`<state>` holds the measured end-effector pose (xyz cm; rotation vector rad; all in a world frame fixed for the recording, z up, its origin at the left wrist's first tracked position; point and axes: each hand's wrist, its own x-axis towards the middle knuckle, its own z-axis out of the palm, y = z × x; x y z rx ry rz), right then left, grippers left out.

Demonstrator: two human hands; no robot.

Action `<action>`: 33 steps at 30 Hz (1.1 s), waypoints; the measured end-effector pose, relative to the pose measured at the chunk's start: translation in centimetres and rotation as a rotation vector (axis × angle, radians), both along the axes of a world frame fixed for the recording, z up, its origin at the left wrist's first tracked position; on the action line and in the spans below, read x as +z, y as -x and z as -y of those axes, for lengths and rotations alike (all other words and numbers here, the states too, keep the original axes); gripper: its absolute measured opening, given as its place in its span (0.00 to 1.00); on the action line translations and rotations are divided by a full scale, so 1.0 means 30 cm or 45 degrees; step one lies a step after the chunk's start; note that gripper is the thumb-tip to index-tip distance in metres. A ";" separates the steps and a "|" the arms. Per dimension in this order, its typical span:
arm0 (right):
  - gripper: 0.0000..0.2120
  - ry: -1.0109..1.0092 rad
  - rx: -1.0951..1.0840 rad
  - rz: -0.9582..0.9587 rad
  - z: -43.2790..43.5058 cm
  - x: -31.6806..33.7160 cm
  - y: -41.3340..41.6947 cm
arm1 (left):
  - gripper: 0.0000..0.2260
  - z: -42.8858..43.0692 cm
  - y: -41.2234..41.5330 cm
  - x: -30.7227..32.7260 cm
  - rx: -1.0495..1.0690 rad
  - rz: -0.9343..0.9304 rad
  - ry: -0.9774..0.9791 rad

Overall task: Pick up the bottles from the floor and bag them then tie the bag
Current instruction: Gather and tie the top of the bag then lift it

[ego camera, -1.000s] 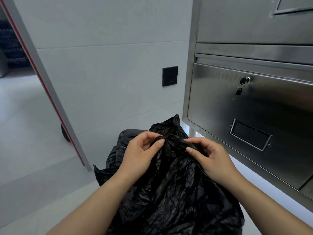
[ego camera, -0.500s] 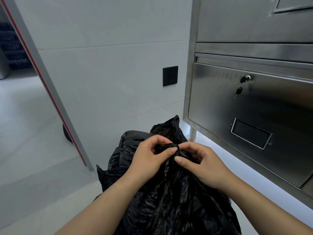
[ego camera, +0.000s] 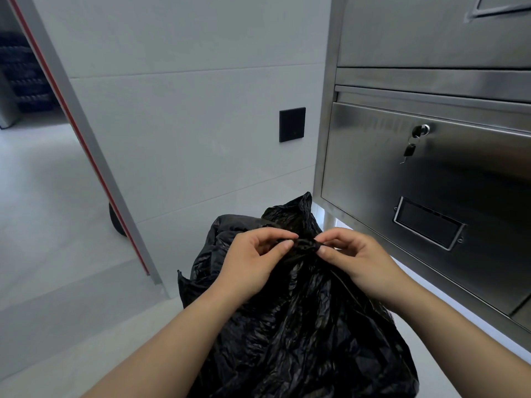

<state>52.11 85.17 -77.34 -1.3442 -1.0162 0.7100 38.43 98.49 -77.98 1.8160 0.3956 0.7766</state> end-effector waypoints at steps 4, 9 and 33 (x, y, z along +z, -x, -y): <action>0.06 0.041 0.046 -0.056 0.010 0.010 -0.001 | 0.13 0.003 -0.006 -0.009 0.046 0.040 -0.105; 0.04 0.026 -0.065 -0.176 -0.004 0.017 0.001 | 0.16 0.008 -0.005 0.001 0.070 0.057 -0.025; 0.13 0.023 -0.182 -0.220 0.004 0.019 0.053 | 0.10 0.067 -0.024 -0.013 0.277 0.083 -0.619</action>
